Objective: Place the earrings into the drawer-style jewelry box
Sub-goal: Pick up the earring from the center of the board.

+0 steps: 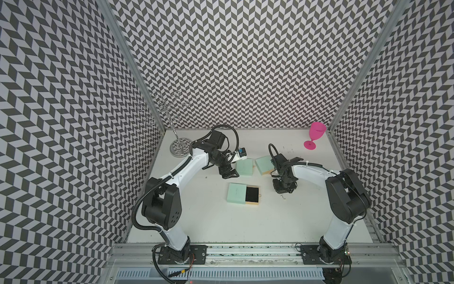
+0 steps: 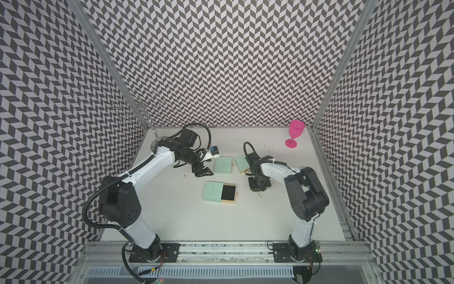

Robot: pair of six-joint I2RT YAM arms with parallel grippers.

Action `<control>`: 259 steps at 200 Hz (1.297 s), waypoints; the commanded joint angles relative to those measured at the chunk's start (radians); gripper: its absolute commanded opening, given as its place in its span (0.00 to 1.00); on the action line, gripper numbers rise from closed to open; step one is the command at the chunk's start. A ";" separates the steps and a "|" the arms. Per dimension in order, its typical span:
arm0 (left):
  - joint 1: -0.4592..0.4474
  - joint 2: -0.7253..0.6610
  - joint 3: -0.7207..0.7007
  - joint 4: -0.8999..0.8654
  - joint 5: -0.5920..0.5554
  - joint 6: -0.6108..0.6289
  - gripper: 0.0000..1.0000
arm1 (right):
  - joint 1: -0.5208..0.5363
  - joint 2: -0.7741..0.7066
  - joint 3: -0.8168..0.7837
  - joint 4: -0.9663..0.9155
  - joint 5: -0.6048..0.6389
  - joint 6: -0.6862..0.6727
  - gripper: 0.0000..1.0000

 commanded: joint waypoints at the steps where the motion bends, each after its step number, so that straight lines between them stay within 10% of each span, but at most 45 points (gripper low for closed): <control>1: 0.003 -0.032 -0.011 0.008 0.025 0.003 0.84 | -0.003 0.010 0.013 0.010 -0.005 -0.005 0.16; 185: -0.004 -0.034 -0.030 0.030 0.025 0.008 0.84 | 0.011 -0.082 0.183 -0.158 -0.042 -0.044 0.08; 259: -0.008 -0.034 -0.098 0.086 0.042 -0.017 0.84 | 0.175 -0.008 0.375 -0.216 -0.130 -0.041 0.08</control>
